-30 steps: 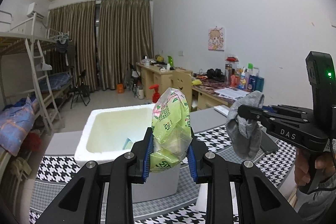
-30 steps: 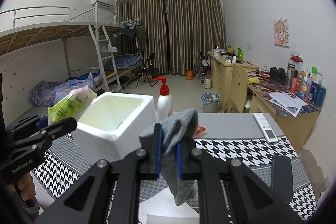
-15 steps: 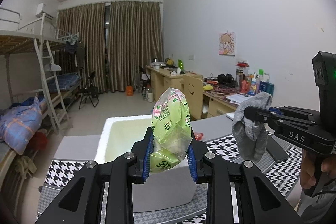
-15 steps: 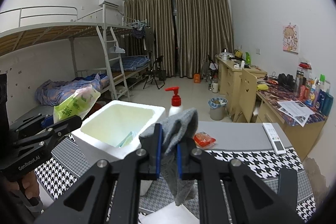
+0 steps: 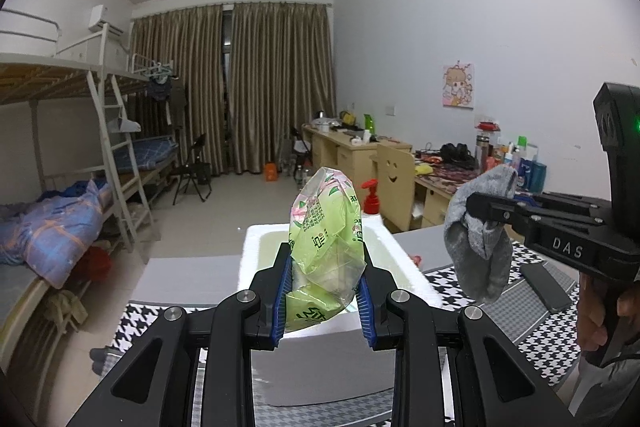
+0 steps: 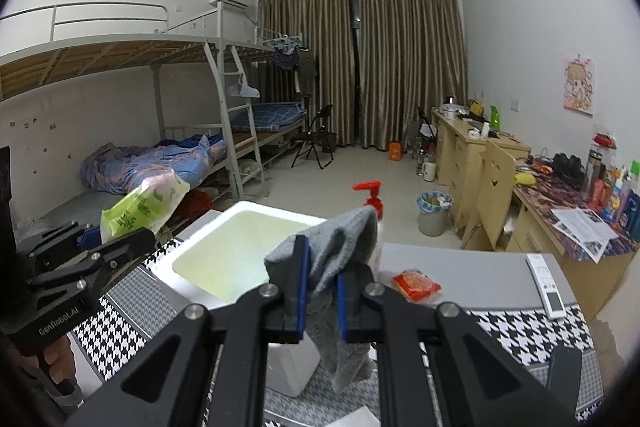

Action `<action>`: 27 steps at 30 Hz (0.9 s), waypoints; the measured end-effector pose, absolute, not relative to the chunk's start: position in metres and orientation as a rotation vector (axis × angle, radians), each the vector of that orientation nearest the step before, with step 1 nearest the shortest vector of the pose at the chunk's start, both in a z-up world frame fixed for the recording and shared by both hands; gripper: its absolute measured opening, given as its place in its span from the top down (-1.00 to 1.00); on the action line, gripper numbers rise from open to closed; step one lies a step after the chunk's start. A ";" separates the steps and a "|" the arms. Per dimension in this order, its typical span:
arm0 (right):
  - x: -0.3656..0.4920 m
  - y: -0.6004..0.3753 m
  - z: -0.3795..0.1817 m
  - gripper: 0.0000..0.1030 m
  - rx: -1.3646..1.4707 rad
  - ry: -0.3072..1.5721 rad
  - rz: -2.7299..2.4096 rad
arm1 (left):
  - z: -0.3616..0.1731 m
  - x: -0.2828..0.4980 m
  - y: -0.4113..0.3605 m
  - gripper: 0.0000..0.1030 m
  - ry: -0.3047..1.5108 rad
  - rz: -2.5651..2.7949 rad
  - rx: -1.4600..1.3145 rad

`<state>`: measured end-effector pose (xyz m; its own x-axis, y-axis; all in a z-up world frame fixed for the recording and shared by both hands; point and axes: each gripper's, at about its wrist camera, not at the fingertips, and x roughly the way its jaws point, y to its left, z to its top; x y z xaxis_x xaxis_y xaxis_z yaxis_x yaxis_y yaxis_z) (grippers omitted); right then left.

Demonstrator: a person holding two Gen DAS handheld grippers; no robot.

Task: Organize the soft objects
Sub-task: 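Carry the packet and sock with both grippers over the foam box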

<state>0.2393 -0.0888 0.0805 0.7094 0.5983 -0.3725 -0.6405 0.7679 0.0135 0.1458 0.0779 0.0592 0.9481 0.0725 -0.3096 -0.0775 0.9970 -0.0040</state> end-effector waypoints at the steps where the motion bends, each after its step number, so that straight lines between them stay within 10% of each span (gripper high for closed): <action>1: 0.239 -0.087 0.082 0.71 -0.123 0.368 0.694 | 0.059 0.145 0.080 0.41 0.314 0.082 -0.019; 27: 0.252 -0.025 0.071 0.71 -0.174 0.419 0.798 | 0.054 0.129 0.110 0.40 0.308 0.194 -0.039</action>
<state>0.2518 -0.0251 0.0712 0.6216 0.6564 -0.4276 -0.7243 0.6895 0.0055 0.1293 0.1096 0.0537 0.9346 0.1834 -0.3047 -0.1954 0.9807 -0.0091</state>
